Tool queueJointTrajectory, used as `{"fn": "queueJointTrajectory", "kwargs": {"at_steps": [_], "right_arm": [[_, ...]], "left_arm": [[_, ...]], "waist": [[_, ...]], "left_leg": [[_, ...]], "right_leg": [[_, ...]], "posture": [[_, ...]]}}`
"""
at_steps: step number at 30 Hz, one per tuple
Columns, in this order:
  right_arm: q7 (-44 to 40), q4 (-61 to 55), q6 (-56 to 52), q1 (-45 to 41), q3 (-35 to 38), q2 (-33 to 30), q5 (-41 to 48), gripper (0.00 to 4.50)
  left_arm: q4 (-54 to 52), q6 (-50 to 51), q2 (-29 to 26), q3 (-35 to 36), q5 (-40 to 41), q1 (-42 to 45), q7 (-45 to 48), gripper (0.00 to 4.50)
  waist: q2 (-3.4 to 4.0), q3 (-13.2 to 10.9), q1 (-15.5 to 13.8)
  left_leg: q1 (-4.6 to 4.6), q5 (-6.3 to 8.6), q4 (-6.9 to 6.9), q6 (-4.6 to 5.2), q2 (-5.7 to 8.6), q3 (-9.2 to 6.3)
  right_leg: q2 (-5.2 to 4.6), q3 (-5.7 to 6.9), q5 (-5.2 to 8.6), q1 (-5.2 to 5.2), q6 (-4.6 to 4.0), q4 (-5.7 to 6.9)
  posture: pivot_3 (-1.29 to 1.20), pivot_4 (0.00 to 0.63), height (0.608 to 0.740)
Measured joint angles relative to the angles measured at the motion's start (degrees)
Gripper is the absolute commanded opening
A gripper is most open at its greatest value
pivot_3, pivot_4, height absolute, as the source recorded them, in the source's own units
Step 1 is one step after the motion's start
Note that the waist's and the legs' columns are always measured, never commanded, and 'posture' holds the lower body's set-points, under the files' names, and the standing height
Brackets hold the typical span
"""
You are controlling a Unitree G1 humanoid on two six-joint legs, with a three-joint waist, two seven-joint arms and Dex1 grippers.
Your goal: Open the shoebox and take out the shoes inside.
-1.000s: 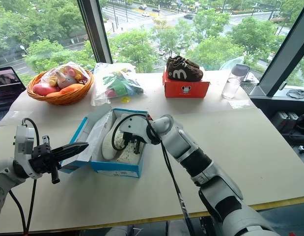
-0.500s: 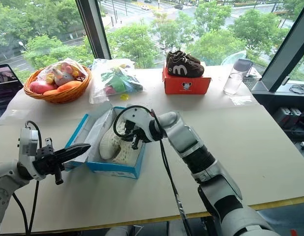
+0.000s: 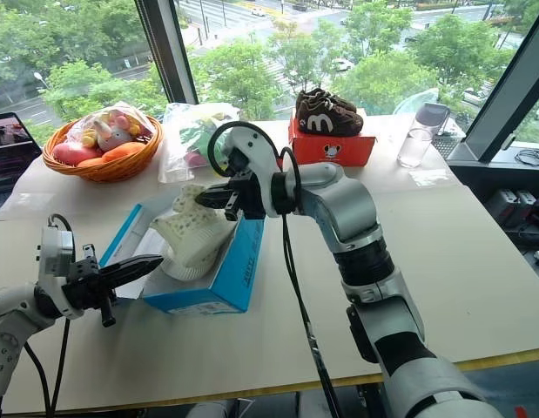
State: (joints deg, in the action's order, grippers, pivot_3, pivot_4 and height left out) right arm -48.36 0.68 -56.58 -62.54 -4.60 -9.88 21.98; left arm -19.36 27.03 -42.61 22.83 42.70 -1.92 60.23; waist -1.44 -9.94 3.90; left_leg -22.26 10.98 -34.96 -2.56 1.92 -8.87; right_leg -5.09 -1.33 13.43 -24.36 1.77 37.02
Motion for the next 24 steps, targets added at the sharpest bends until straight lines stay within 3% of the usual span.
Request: {"fn": "queueJointTrajectory", "kwargs": {"at_steps": [24], "right_arm": [[10.1, 5.0, -4.0, 0.0, 9.5, 0.3, 10.8, 0.02]], "left_arm": [[1.4, -0.6, -2.3, -0.1, -1.7, 1.2, 1.6, 0.0]], "waist": [[0.03, 0.0, 0.0]], "left_leg": [[-0.01, 0.0, -0.01, 0.01, 0.01, 0.0]], "right_leg": [[0.01, 0.0, 0.0, 0.02, 0.0, 0.01]], "posture": [[0.0, 0.15, 0.74]]}}
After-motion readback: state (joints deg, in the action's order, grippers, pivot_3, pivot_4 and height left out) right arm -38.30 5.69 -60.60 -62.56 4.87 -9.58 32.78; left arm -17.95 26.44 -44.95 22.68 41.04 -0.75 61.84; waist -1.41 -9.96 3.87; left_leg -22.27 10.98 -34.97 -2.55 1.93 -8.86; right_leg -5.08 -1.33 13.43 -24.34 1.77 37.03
